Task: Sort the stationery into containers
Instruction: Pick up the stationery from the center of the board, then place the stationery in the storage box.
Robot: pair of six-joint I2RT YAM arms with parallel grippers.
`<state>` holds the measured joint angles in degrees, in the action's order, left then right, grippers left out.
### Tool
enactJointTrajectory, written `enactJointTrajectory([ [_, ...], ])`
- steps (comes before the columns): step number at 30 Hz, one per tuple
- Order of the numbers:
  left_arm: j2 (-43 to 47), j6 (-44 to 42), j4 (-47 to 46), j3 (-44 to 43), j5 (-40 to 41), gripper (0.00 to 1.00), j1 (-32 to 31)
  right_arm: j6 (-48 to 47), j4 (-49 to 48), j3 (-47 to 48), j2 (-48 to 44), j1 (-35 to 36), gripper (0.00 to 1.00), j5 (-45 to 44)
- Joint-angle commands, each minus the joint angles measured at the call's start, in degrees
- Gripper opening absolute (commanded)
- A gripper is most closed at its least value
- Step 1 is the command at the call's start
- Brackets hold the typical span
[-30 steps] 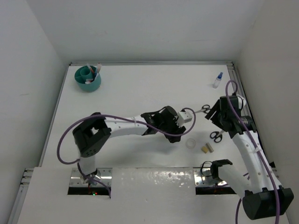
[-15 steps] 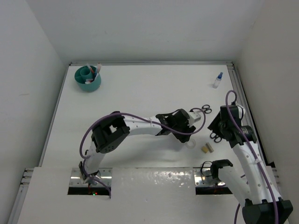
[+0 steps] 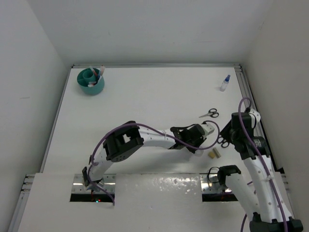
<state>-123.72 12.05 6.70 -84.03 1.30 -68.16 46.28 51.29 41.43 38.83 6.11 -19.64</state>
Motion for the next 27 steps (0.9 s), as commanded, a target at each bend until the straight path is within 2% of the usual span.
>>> enactJointTrajectory([
  [1,-1.00,0.51,1.39,-1.75,5.91,0.17,0.05,-0.75,-0.66,2.69,-1.82,-0.13,0.39,-2.60],
  [5,-1.35,0.34,1.04,-1.58,6.35,0.17,-0.13,-1.46,-1.37,2.34,-1.83,-0.22,0.39,-1.90],
  [7,-2.05,0.34,0.86,-1.84,6.96,0.10,-0.22,-1.81,-1.37,2.08,-1.74,-0.22,0.39,-1.72],
  [8,-2.57,0.34,1.03,-2.10,7.40,0.00,-0.13,-1.90,-1.37,1.99,-1.74,-0.22,0.39,-1.63],
  [10,-2.32,-1.41,2.69,-3.33,8.36,0.00,0.48,-1.98,-1.45,1.99,-2.00,-0.22,0.39,-1.81],
  [12,-0.30,-4.56,4.28,-3.60,9.59,0.00,1.36,-2.07,-1.72,2.08,-2.00,-0.22,0.39,-2.07],
  [14,5.22,-10.89,5.52,-1.85,12.75,0.00,4.34,-2.16,-3.20,2.43,-1.48,-0.13,0.38,-1.81],
  [15,7.59,-16.65,5.43,-0.36,15.29,0.00,5.92,-2.25,-3.82,2.69,-1.13,-0.22,0.37,-1.46],
  [18,20.68,-23.81,2.28,7.19,19.68,0.00,14.00,-2.25,-8.38,2.87,1.42,-0.13,0.35,0.38],
  [19,27.15,-27.14,0.61,10.17,20.75,0.00,18.98,-1.99,-11.18,2.95,3.34,-0.13,0.33,1.35],
  [21,32.64,-29.79,-0.45,12.04,24.25,0.00,24.54,-1.81,-14.97,2.52,5.55,0.04,0.31,3.72],
  [22,36.76,-30.68,-0.37,12.48,24.71,0.00,30.48,-1.81,-19.69,2.43,6.69,0.13,0.30,4.86],
  [23,38.28,-31.64,-0.20,12.40,25.24,0.00,33.41,-1.72,-22.00,2.51,9.57,0.65,0.27,5.83],
  [24,39.42,-33.92,0.33,11.53,27.07,0.00,39.10,-1.72,-24.98,3.65,11.43,0.92,0.27,7.75],
  [26,40.92,-35.16,1.73,8.20,31.98,0.00,46.93,-2.94,-25.97,8.46,18.34,2.84,0.26,8.82],
  [27,40.84,-35.17,2.78,8.18,33.84,0.00,46.98,-3.82,-25.89,10.41,20.82,3.64,0.25,8.83],
])
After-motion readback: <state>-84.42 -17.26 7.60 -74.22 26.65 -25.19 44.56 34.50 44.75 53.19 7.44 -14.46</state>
